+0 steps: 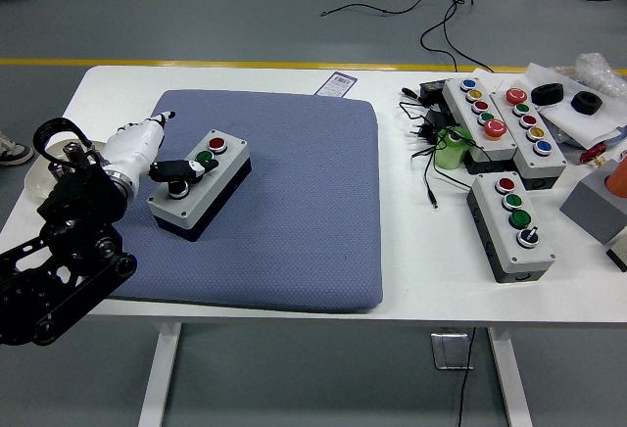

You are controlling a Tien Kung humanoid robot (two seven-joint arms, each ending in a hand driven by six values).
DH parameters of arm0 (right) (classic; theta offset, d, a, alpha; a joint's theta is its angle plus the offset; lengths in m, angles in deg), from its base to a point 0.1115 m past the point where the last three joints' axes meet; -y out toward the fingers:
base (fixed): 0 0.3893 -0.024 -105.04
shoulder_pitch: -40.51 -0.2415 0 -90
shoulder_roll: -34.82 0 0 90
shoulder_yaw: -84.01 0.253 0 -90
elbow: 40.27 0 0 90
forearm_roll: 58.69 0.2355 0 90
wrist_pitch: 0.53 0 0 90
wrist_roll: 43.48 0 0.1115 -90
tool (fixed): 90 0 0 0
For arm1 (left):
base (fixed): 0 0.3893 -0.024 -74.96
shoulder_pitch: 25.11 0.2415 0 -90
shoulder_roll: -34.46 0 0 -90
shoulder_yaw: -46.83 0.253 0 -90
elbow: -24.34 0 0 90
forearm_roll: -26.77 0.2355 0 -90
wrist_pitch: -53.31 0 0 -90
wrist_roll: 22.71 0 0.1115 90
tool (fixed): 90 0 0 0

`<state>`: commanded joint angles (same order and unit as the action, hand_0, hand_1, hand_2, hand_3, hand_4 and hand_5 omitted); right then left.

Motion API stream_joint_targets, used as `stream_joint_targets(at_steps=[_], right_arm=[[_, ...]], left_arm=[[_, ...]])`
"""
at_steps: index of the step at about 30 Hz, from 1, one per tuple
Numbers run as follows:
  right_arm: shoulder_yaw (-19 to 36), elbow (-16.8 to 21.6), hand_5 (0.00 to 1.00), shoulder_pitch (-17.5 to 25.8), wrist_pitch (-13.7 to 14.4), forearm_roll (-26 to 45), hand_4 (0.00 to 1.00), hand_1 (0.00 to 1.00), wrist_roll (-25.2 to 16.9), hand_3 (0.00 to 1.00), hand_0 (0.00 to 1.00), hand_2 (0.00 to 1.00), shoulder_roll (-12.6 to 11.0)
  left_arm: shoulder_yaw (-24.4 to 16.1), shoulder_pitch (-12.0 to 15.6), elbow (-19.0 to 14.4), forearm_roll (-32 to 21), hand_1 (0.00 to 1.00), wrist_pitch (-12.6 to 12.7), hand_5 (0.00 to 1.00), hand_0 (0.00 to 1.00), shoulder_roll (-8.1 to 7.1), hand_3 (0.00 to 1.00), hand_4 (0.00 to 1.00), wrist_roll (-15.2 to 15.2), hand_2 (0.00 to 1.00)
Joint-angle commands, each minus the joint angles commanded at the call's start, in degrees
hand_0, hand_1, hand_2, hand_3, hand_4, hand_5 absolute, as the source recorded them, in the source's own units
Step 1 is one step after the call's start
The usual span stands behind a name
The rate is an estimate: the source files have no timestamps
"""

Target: Pick up the button,place it on the desk,press the button,press the button

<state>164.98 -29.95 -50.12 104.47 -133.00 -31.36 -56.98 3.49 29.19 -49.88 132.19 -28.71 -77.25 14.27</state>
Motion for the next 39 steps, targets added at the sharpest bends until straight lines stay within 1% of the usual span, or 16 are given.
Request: stream_joint_targets(at_steps=[2, 3, 8, 9, 10, 15, 16, 19, 21, 22, 25, 27, 28, 33, 34, 39], right_arm=[[0.0, 0.0, 0.15, 0.0, 0.0, 0.0, 0.352, 0.694, 0.0, 0.644, 0.634, 0.737, 0.0], [0.0, 0.0, 0.15, 0.0, 0.0, 0.0, 0.352, 0.694, 0.0, 0.644, 0.634, 0.737, 0.0], [0.2, 0.0, 0.15, 0.2, 0.0, -0.3, 0.352, 0.694, 0.0, 0.644, 0.634, 0.737, 0.0], [0.1, 0.0, 0.15, 0.2, 0.0, -0.3, 0.352, 0.694, 0.0, 0.644, 0.634, 0.737, 0.0], [0.1, 0.0, 0.15, 0.2, 0.0, -0.2, 0.352, 0.694, 0.0, 0.644, 0.634, 0.737, 0.0], [0.1, 0.0, 0.15, 0.3, 0.0, -0.4, 0.352, 0.694, 0.0, 0.644, 0.634, 0.737, -0.1], [0.2, 0.0, 0.15, 0.3, 0.1, -0.4, 0.352, 0.694, 0.0, 0.644, 0.634, 0.736, -0.1], [0.3, 0.0, 0.15, 0.3, 0.1, -0.6, 0.352, 0.694, 0.0, 0.644, 0.634, 0.736, -0.1], [0.5, 0.0, 0.15, 0.3, 0.1, -0.8, 0.352, 0.694, 0.0, 0.644, 0.634, 0.736, -0.1], [0.5, 0.0, 0.15, 0.3, 0.1, -0.9, 0.352, 0.694, 0.0, 0.644, 0.634, 0.736, 0.0], [0.7, 0.0, 0.15, 0.2, 0.1, -1.2, 0.352, 0.694, 0.0, 0.644, 0.634, 0.736, 0.0], [0.8, 0.0, 0.15, 0.2, 0.1, -1.4, 0.352, 0.693, 0.0, 0.644, 0.633, 0.735, 0.0], [0.9, 0.0, 0.15, 0.1, 0.1, -1.4, 0.352, 0.693, 0.0, 0.644, 0.633, 0.735, 0.0], [1.1, 0.0, 0.15, 0.0, 0.1, -1.7, 0.352, 0.693, 0.0, 0.644, 0.633, 0.735, -0.1], [1.1, 0.0, 0.15, 0.0, 0.1, -1.7, 0.352, 0.692, 0.0, 0.644, 0.633, 0.735, -0.1], [1.3, 0.0, 0.15, -0.1, 0.2, -2.0, 0.352, 0.692, 0.0, 0.644, 0.633, 0.735, -0.2]], left_arm=[[0.3, 0.0, 0.0, -0.4, 0.998, -0.2, 0.676, 0.998, 0.14, 0.998, 0.998, 0.0, 0.998], [0.4, -0.1, 0.0, -0.7, 0.998, -0.3, 0.671, 0.979, 0.23, 0.998, 0.998, 0.0, 0.998], [1.5, -0.3, 0.2, -2.1, 0.998, -1.2, 0.671, 0.979, 0.99, 0.998, 0.998, 0.0, 0.998], [1.7, -0.5, 0.5, -2.1, 0.998, -1.6, 0.671, 0.979, 1.21, 0.998, 0.998, 0.0, 0.998], [2.0, -0.7, 1.0, -2.2, 0.998, -1.8, 0.656, 0.932, 1.46, 0.998, 0.998, 0.0, 0.998], [2.3, -1.4, 3.3, 0.1, 0.998, -3.8, 0.656, 0.932, 2.61, 0.998, 0.998, 0.0, 0.998], [2.4, -1.5, 3.6, 0.6, 0.99, -4.2, 0.473, 0.789, 2.75, 0.998, 0.998, 0.0, 0.998], [2.5, -1.9, 4.6, 3.1, 0.99, -5.0, 0.473, 0.789, 3.29, 0.998, 0.998, 0.0, 0.998], [2.5, -2.3, 5.3, 4.8, 0.99, -6.1, 0.473, 0.789, 3.74, 0.998, 0.998, 0.0, 0.998], [2.6, -2.5, 5.6, 5.5, 0.877, -6.6, 0.381, 0.669, 3.91, 0.998, 0.987, 0.0, 0.998], [2.6, -3.0, 6.5, 8.2, 0.877, -7.4, 0.381, 0.669, 4.36, 0.998, 0.987, 0.0, 0.998], [2.6, -3.3, 7.3, 8.7, 0.877, -8.3, 0.381, 0.669, 4.54, 0.998, 0.987, 0.0, 0.998], [2.6, -3.4, 7.6, 8.8, 0.578, -8.8, 0.226, 0.425, 4.6, 0.998, 0.936, 0.0, 0.998], [2.9, -3.8, 8.9, 8.8, 0.578, -10.9, 0.226, 0.425, 4.71, 0.998, 0.936, 0.0, 0.998], [3.0, -3.8, 9.0, 9.0, 0.395, -10.9, 0.087, 0.383, 4.72, 0.998, 0.879, 0.0, 0.678], [3.5, -3.8, 9.0, 11.5, 0.395, -11.0, 0.087, 0.383, 4.53, 0.998, 0.879, 0.0, 0.678]])
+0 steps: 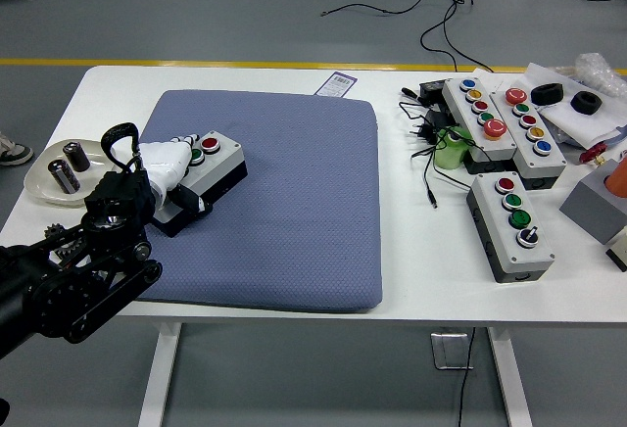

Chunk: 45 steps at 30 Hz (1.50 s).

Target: Pick up the button,place it on the desk,press the button,press the button

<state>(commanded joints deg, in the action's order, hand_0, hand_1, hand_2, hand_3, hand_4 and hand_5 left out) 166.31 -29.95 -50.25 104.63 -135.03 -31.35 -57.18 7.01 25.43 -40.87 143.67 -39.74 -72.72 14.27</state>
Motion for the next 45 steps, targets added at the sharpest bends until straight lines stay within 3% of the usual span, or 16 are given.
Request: stream_joint_targets(at_steps=[1, 6, 7, 12, 13, 18, 19, 23, 24, 25, 31, 37, 39, 45], right_arm=[[0.0, 0.0, 0.151, 0.0, 0.0, -0.1, 0.352, 0.692, 0.0, 0.644, 0.631, 0.735, 0.0], [0.0, 0.0, 0.151, -0.1, 0.0, -0.1, 0.352, 0.692, 0.0, 0.644, 0.631, 0.735, 0.0], [0.0, 0.0, 0.15, -0.1, 0.0, -0.1, 0.352, 0.691, 0.0, 0.644, 0.627, 0.733, 0.0], [0.2, 0.0, 0.15, -0.2, 0.0, -0.2, 0.352, 0.691, 0.0, 0.644, 0.627, 0.733, 0.0], [0.2, 0.0, 0.15, -0.2, 0.0, -0.3, 0.352, 0.691, 0.0, 0.643, 0.624, 0.734, 0.0], [0.3, 0.0, 0.15, -0.3, 0.0, -0.4, 0.352, 0.691, 0.1, 0.643, 0.624, 0.734, 0.0], [0.3, 0.0, 0.15, -0.3, 0.0, -0.4, 0.352, 0.691, 0.1, 0.642, 0.625, 0.733, 0.0], [0.3, 0.0, 0.15, -0.4, 0.0, -0.4, 0.352, 0.691, 0.1, 0.642, 0.625, 0.733, 0.0], [0.3, 0.0, 0.15, -0.4, 0.0, -0.4, 0.352, 0.691, 0.1, 0.642, 0.625, 0.733, 0.0], [0.4, 0.0, 0.15, -0.4, 0.0, -0.5, 0.352, 0.691, 0.1, 0.643, 0.624, 0.733, 0.0], [0.7, 0.0, 0.15, -0.4, 0.0, -0.8, 0.352, 0.69, 0.1, 0.643, 0.624, 0.733, 0.0], [0.9, 0.0, 0.15, -0.5, 0.0, -1.2, 0.352, 0.69, 0.3, 0.643, 0.624, 0.733, 0.1], [1.0, 0.0, 0.15, -0.5, -0.1, -1.3, 0.352, 0.69, 0.3, 0.643, 0.624, 0.733, 0.1], [0.8, 0.0, 0.15, -0.4, -0.1, -1.2, 0.352, 0.69, 0.3, 0.643, 0.625, 0.733, 0.0]], left_arm=[[0.1, 0.0, -0.1, 0.6, 0.258, 0.2, 0.075, 0.137, -0.02, 0.998, 0.874, 0.0, 0.318], [0.3, 0.1, -0.7, 4.0, 0.258, 1.3, 0.075, 0.137, -0.28, 0.998, 0.874, 0.0, 0.318], [0.3, 0.0, -0.7, 4.5, 0.137, 1.7, 0.027, 0.028, -0.31, 0.777, 0.857, 0.0, 0.165], [0.2, 0.0, -1.2, 6.8, 0.137, 4.1, 0.027, 0.028, -0.77, 0.777, 0.857, 0.0, 0.165], [0.2, 0.1, -1.4, 7.1, 0.029, 4.5, 0.053, 0.002, -0.92, 0.39, 0.878, 0.0, 0.066], [0.2, 0.4, -2.6, 7.0, 0.029, 5.3, 0.053, 0.002, -1.85, 0.39, 0.878, 0.0, 0.066], [0.3, 0.4, -2.9, 6.6, 0.002, 5.1, 0.072, 0.002, -2.11, 0.316, 0.883, 0.0, 0.025], [0.4, 0.7, -4.0, 4.1, 0.002, 5.0, 0.072, 0.002, -3.47, 0.316, 0.883, -0.8, 0.025], [0.4, 0.7, -4.3, 3.7, 0.002, 5.1, 0.072, 0.002, -3.84, 0.316, 0.883, -2.1, 0.025], [0.5, 0.8, -4.7, 3.0, 0.002, 5.3, 0.144, 0.012, -4.31, 0.287, 0.897, -4.2, 0.015], [1.6, 0.4, -6.8, -0.6, 0.002, 4.4, 0.172, 0.015, -7.3, 0.278, 0.895, -17.9, 0.013], [4.6, -1.3, -7.0, 0.4, 0.002, 5.0, 0.202, 0.021, -9.32, 0.275, 0.91, -32.3, 0.013], [5.4, -1.8, -6.9, 0.9, 0.002, 5.4, 0.202, 0.021, -9.81, 0.275, 0.91, -35.8, 0.013], [8.2, -3.0, -7.2, 4.6, 0.002, 5.9, 0.202, 0.022, -10.64, 0.272, 0.923, -38.2, 0.013]])
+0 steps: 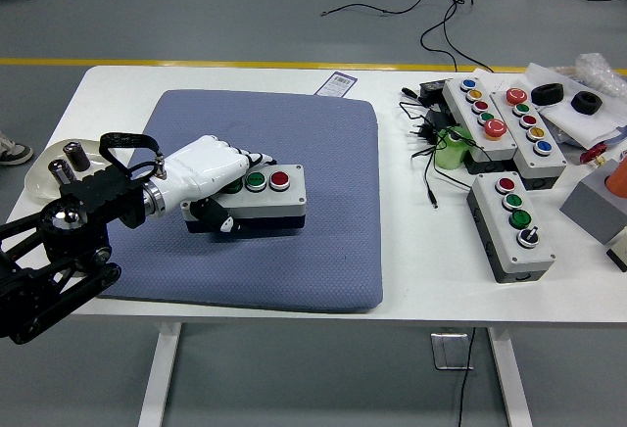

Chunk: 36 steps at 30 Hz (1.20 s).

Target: Pick up the button,place it on the desk,press the button,press the button

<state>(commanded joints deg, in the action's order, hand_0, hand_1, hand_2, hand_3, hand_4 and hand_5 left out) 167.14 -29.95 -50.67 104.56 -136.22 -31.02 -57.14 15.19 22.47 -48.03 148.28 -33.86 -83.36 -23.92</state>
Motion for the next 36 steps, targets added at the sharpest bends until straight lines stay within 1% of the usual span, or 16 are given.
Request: stream_joint_targets(at_steps=[3, 9, 10, 12, 14, 15, 16, 18, 21, 22, 27, 28, 30, 34, 36], right_arm=[[0.0, 0.0, 0.15, 0.0, 0.0, -0.1, 0.352, 0.69, 0.1, 0.643, 0.625, 0.733, 0.0], [0.0, 0.0, 0.15, 0.2, -0.1, -0.5, 0.352, 0.69, 0.3, 0.643, 0.624, 0.731, 0.0], [0.0, 0.0, 0.15, 0.2, -0.1, -0.5, 0.352, 0.69, 0.3, 0.643, 0.624, 0.732, 0.0], [0.0, 0.0, 0.15, 0.2, 0.0, -0.5, 0.352, 0.69, 0.3, 0.643, 0.624, 0.732, 0.0], [0.1, 0.0, 0.15, 0.3, 0.0, -0.5, 0.352, 0.69, 0.3, 0.643, 0.624, 0.732, 0.0], [0.1, 0.0, 0.15, 0.3, 0.0, -0.5, 0.352, 0.69, 0.3, 0.643, 0.624, 0.732, 0.0], [0.1, 0.0, 0.15, 0.3, 0.0, -0.5, 0.352, 0.69, 0.3, 0.643, 0.625, 0.731, 0.0], [0.2, 0.0, 0.15, 0.3, 0.0, -0.6, 0.352, 0.69, 0.3, 0.643, 0.625, 0.731, 0.0], [0.5, 0.0, 0.15, 0.3, -0.1, -1.0, 0.352, 0.69, 0.4, 0.643, 0.625, 0.731, 0.1], [0.6, 0.0, 0.15, 0.3, -0.1, -1.2, 0.352, 0.69, 0.4, 0.642, 0.626, 0.732, 0.1], [0.7, 0.0, 0.15, 0.4, -0.2, -1.6, 0.352, 0.69, 0.4, 0.642, 0.626, 0.732, 0.0], [0.7, 0.0, 0.15, 0.4, -0.2, -1.6, 0.352, 0.69, 0.4, 0.642, 0.626, 0.732, 0.1], [0.7, 0.0, 0.15, 0.4, -0.2, -1.5, 0.352, 0.69, 0.3, 0.642, 0.626, 0.732, 0.1], [0.7, 0.0, 0.15, 0.3, -0.2, -1.6, 0.351, 0.69, 0.3, 0.641, 0.626, 0.732, 0.1], [0.7, 0.0, 0.15, 0.3, -0.2, -1.6, 0.351, 0.69, 0.3, 0.641, 0.626, 0.732, 0.0]], left_arm=[[1.1, -0.3, 0.2, 0.9, 0.002, 0.6, 0.202, 0.022, 0.3, 0.272, 0.923, -0.8, 0.013], [2.7, -0.5, -0.1, 2.0, 0.002, 0.4, 0.21, 0.027, 0.23, 0.269, 0.926, -1.4, 0.019], [2.7, -0.5, 0.0, 2.0, 0.003, 0.2, 0.235, 0.029, 0.22, 0.317, 0.931, -1.4, 0.055], [2.6, -0.4, -0.1, 2.2, 0.003, -0.6, 0.235, 0.029, 0.2, 0.317, 0.931, -1.0, 0.055], [2.1, -0.2, -0.4, 2.6, 0.003, -2.6, 0.235, 0.029, 0.1, 0.317, 0.931, -0.2, 0.055], [1.7, -0.1, -0.7, 2.5, 0.003, -4.3, 0.235, 0.029, 0.04, 0.317, 0.931, 0.3, 0.055], [1.5, 0.0, -0.9, 2.2, 0.414, -5.4, 0.391, 0.237, 0.01, 0.808, 0.962, 0.6, 0.468], [1.0, 0.1, -1.3, 1.1, 0.414, -7.6, 0.391, 0.237, -0.08, 0.808, 0.962, 1.0, 0.468], [0.6, 0.2, -1.7, 0.4, 0.414, -9.2, 0.391, 0.237, -0.13, 0.808, 0.962, 1.3, 0.468], [0.6, 0.3, -1.8, 0.2, 0.937, -9.3, 0.412, 0.869, -0.17, 0.998, 0.971, 1.3, 0.998], [-0.1, 0.7, -2.3, 0.0, 0.937, -9.6, 0.412, 0.869, -0.31, 0.998, 0.971, 2.0, 0.998], [-0.4, 0.9, -2.4, 0.0, 0.998, -9.8, 0.424, 0.998, -0.33, 0.998, 0.984, 2.2, 0.998], [-1.2, 1.4, -3.0, -0.3, 0.998, -9.5, 0.424, 0.998, -0.42, 0.998, 0.984, 2.6, 0.998], [-2.4, 1.8, -4.0, -0.4, 0.998, -7.5, 0.416, 0.998, -0.48, 0.998, 0.985, 3.0, 0.998], [-3.1, 1.9, -4.4, -0.3, 0.998, -7.3, 0.416, 0.998, -0.49, 0.998, 0.985, 3.0, 0.998]])
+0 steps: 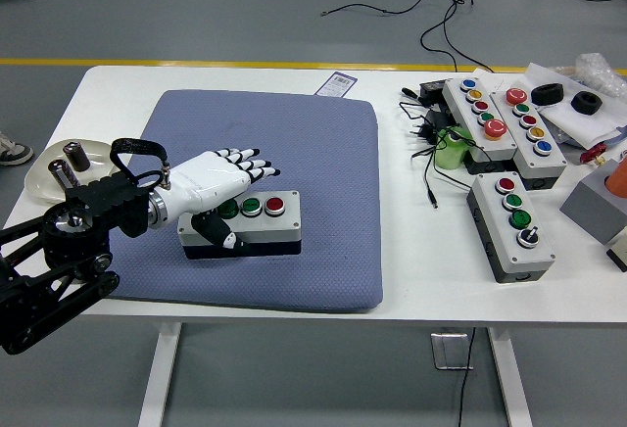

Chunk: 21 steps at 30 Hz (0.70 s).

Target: Pick up the button,place it on the desk,press the button,press the button

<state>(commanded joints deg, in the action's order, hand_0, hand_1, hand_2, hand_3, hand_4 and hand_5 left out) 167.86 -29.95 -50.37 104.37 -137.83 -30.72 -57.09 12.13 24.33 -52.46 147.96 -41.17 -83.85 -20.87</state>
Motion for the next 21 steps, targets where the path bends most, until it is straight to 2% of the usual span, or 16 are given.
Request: stream_joint_targets(at_steps=[4, 6, 9, 10, 15, 16, 17, 19, 21], right_arm=[[0.1, 0.0, 0.151, -0.1, 0.0, -0.1, 0.352, 0.689, -0.1, 0.642, 0.627, 0.732, 0.0], [0.2, 0.0, 0.151, -0.1, 0.1, 0.1, 0.352, 0.689, -0.1, 0.642, 0.627, 0.732, 0.1], [0.4, 0.0, 0.151, -0.2, 0.0, -0.1, 0.352, 0.689, -0.2, 0.642, 0.627, 0.732, 0.1], [0.5, 0.0, 0.151, -0.2, 0.0, -0.1, 0.352, 0.689, -0.2, 0.642, 0.627, 0.731, 0.1], [0.8, 0.0, 0.151, -0.2, 0.0, -0.6, 0.352, 0.689, -0.2, 0.642, 0.627, 0.731, 0.2], [0.9, 0.0, 0.151, -0.2, 0.0, -0.5, 0.352, 0.689, -0.2, 0.64, 0.626, 0.732, 0.2], [0.9, 0.0, 0.151, -0.2, 0.0, -0.6, 0.352, 0.689, -0.2, 0.64, 0.626, 0.732, 0.2], [0.8, 0.0, 0.151, -0.2, 0.0, -0.6, 0.352, 0.689, -0.2, 0.64, 0.626, 0.732, 0.2], [0.9, 0.0, 0.151, -0.2, 0.0, -0.6, 0.352, 0.689, -0.1, 0.64, 0.626, 0.732, 0.2]], left_arm=[[-3.9, 1.9, -3.0, -0.8, 0.998, 0.2, 0.439, 0.998, -0.27, 0.998, 0.991, -0.5, 0.998], [-6.9, 3.3, -5.3, -2.0, 0.998, 2.0, 0.439, 0.998, -0.44, 0.998, 0.991, -0.7, 0.998], [-10.7, 4.6, -9.0, -4.7, 0.998, 5.8, 0.439, 0.998, -0.86, 0.998, 0.991, 0.7, 0.998], [-11.6, 4.8, -10.1, -5.1, 0.559, 6.8, 0.781, 0.43, -1.0, 0.998, 0.892, 1.6, 0.612], [-14.1, 5.7, -15.4, -3.1, 0.559, 10.5, 0.781, 0.43, -1.64, 0.998, 0.892, 5.7, 0.612], [-14.3, 5.9, -16.4, -3.2, 0.002, 10.7, 0.914, 0.023, -1.81, 0.804, 0.872, 6.7, 0.057], [-14.4, 6.1, -17.5, -3.7, 0.002, 10.5, 0.914, 0.023, -1.98, 0.804, 0.872, 7.9, 0.057], [-14.6, 6.4, -19.0, -5.8, 0.002, 8.5, 0.914, 0.023, -2.16, 0.804, 0.872, 9.8, 0.057], [-14.8, 6.6, -20.6, -9.5, 0.002, 4.2, 0.914, 0.023, -2.36, 0.804, 0.872, 13.4, 0.057]])
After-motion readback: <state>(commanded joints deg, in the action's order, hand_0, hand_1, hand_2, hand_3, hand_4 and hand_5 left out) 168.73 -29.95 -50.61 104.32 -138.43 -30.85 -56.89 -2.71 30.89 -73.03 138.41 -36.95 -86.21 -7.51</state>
